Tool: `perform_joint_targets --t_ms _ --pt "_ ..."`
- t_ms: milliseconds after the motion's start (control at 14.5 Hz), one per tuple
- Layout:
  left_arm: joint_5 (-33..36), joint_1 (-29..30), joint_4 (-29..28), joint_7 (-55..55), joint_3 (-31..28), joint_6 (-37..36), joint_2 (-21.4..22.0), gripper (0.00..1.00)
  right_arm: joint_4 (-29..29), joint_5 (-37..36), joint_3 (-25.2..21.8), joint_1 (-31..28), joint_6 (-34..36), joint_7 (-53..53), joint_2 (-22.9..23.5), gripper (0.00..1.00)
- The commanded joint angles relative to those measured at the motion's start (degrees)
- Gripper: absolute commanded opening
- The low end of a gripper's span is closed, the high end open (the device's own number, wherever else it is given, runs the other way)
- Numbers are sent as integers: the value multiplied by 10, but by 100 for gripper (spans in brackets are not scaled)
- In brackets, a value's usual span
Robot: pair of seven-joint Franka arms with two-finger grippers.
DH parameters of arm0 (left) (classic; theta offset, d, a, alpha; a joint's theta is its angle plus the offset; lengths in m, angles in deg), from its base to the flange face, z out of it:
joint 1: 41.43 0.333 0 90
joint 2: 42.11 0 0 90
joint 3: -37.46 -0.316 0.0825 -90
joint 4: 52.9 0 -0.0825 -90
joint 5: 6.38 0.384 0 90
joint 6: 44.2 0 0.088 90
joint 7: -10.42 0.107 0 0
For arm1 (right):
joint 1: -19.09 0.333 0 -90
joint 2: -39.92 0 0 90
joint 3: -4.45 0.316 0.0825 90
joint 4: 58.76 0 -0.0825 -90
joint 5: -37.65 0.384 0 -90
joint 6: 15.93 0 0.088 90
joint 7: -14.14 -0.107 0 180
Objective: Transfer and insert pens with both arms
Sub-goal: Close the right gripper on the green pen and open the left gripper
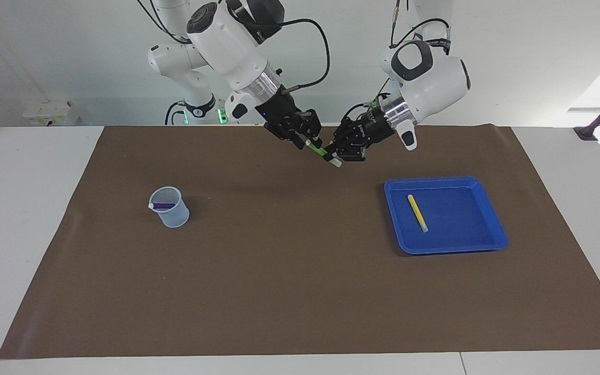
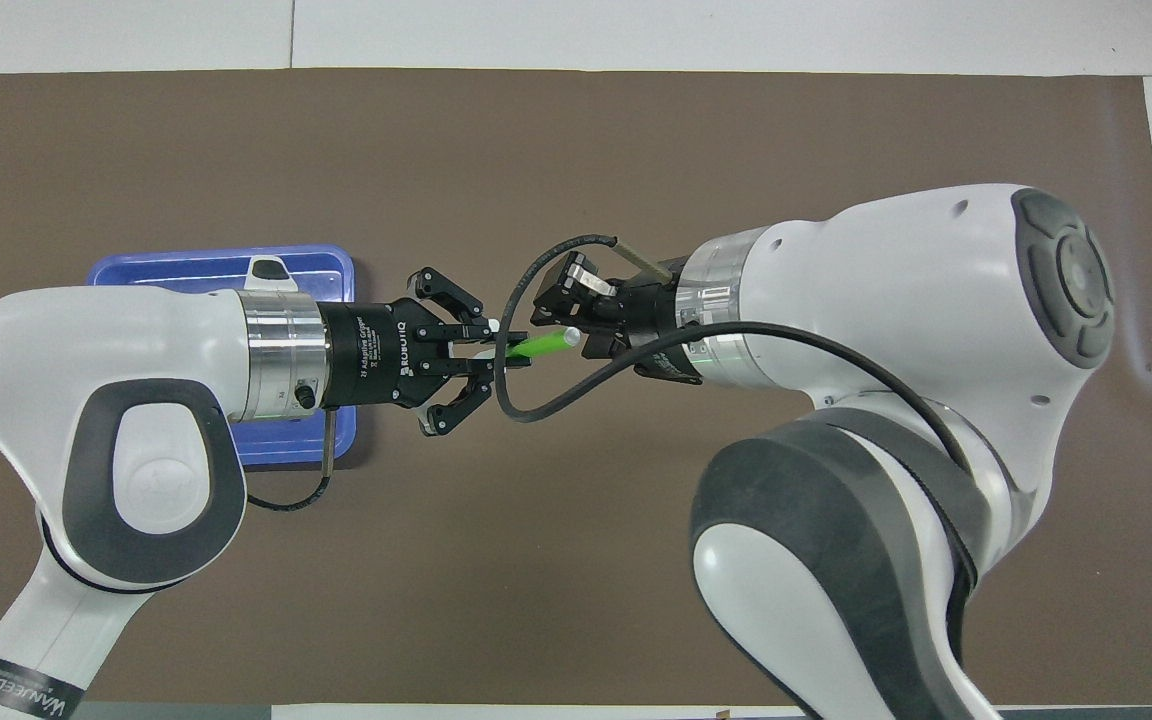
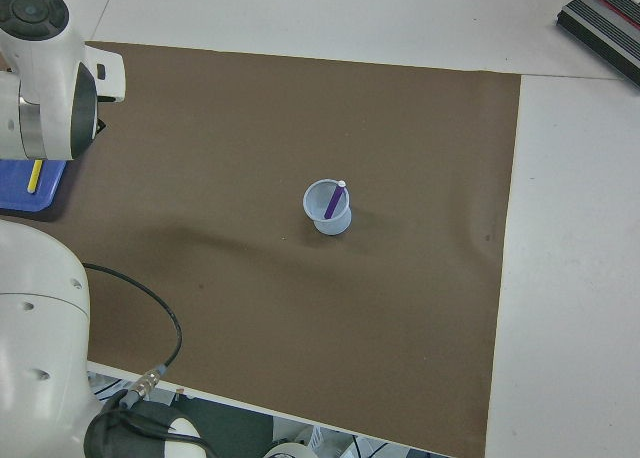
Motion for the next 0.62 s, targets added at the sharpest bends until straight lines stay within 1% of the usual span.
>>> perform_joint_targets --t_ms 0,138,275,551 --pt "-16 -1 -20 -7 -4 8 24 0 -8 -11 4 -4 2 10 -7 33" --pt "-21 1 -20 -7 -4 8 24 0 -8 -11 4 -4 2 12 -7 27" --pt "-23 1 -19 -7 -4 8 24 0 -9 -11 4 -4 4 15 -7 0" --pt "-25 1 -19 -7 -4 8 24 0 -9 -11 4 -6 11 18 -8 0"
